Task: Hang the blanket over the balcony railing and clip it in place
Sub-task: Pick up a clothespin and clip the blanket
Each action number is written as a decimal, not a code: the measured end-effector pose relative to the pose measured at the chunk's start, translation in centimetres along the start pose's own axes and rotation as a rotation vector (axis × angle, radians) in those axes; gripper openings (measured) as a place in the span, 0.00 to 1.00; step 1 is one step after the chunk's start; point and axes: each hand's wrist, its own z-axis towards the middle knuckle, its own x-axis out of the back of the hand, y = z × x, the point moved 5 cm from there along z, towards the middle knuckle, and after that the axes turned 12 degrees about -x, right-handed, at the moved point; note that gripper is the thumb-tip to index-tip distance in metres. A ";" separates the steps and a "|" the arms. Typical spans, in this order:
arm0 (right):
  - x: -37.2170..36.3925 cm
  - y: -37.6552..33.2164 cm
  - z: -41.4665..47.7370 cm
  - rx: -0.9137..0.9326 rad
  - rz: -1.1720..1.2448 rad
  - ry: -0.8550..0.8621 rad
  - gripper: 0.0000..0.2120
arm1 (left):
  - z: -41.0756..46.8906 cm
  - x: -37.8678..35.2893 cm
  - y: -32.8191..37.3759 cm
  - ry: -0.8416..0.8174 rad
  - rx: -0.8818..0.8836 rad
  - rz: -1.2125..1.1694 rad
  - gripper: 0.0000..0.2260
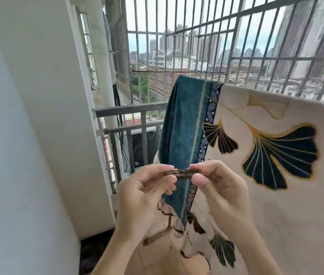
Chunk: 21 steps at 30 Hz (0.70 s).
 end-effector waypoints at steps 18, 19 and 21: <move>-4.1 8.4 32.3 0.018 -0.204 0.172 0.17 | 29.5 -3.1 -17.6 -0.272 -0.208 0.080 0.12; -4.3 9.1 33.8 0.002 -0.197 0.187 0.17 | 31.0 -3.3 -18.9 -0.295 -0.215 0.072 0.12; -4.8 10.8 36.9 -0.032 -0.202 0.190 0.15 | 34.4 -3.3 -21.7 -0.296 -0.216 0.027 0.09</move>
